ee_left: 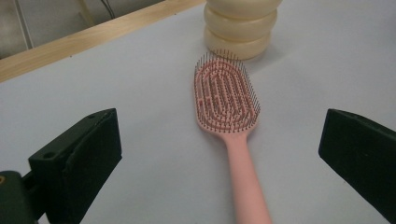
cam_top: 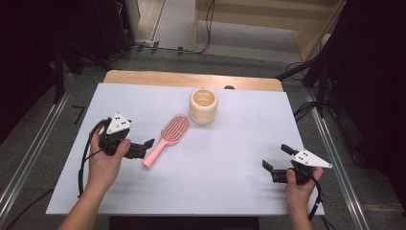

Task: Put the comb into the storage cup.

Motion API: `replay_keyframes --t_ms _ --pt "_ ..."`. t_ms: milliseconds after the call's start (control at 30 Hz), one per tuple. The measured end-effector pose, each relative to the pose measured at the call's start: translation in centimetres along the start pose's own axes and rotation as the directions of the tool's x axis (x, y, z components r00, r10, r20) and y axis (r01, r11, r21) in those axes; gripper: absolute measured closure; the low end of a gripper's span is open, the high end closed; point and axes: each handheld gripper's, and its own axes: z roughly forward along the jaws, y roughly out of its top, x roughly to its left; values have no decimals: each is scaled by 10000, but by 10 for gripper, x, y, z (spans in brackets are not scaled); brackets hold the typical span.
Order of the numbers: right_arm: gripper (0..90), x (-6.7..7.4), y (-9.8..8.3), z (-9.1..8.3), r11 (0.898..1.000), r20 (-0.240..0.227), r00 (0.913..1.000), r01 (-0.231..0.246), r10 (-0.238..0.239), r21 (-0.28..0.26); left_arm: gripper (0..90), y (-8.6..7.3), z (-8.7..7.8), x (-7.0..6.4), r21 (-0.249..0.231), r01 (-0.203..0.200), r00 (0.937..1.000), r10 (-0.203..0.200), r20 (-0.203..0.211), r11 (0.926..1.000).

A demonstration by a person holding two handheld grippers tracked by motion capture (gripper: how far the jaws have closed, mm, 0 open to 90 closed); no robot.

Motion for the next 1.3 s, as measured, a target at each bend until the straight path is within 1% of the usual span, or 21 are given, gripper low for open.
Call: replay_keyframes --t_ms 67,233,300,333,500,533,600,733,833,900,1033,1200,1267,1300 --pt "0 0 0 0 10000 -2 10000 3 -3 16 0 2 3 -1 34 11 10000 -11 66 10000" --pt "0 1 0 1 10000 7 10000 14 -14 96 0 6 12 -2 382 16 9999 -22 148 9993" --pt "0 0 0 2 9999 31 10000 23 -23 117 0 8 15 -2 564 3 9996 -19 283 9984" --pt "0 1 0 2 9999 40 10000 12 -12 142 0 9 17 -3 601 67 9994 -87 340 9982" --pt "0 1 0 3 9997 61 10000 50 -52 228 0 12 24 -3 1024 -88 9984 30 568 9947" --pt "0 1 0 3 9996 82 10000 46 -49 275 0 12 26 -4 1094 -61 9982 -5 597 9940" --pt "0 1 0 3 9996 75 9999 66 -68 279 31 13 29 -4 1291 -23 9978 -62 661 9916" --pt "0 2 0 4 9995 84 9999 66 -69 307 32 13 33 -3 1402 45 9971 -151 745 9901" --pt "0 2 1 4 9993 79 9999 96 -99 367 32 14 38 -3 1627 35 9967 -166 796 9867" --pt "0 2 1 5 9991 111 9999 97 -101 415 32 15 43 -4 1794 -66 9967 -81 811 9837" --pt "0 2 1 5 9987 144 9998 155 -162 489 32 15 51 -3 2180 -129 9961 -66 884 9759" --pt "0 3 1 6 9985 161 9998 137 -146 528 36 14 59 -1 2520 -14 9956 -222 908 9677" --pt "0 3 1 6 9984 177 9997 150 -160 552 65 14 61 0 2653 20 9965 -242 804 9642" --pt "0 3 1 6 9983 181 9997 145 -155 558 72 14 63 0 2727 37 9962 -272 822 9621"
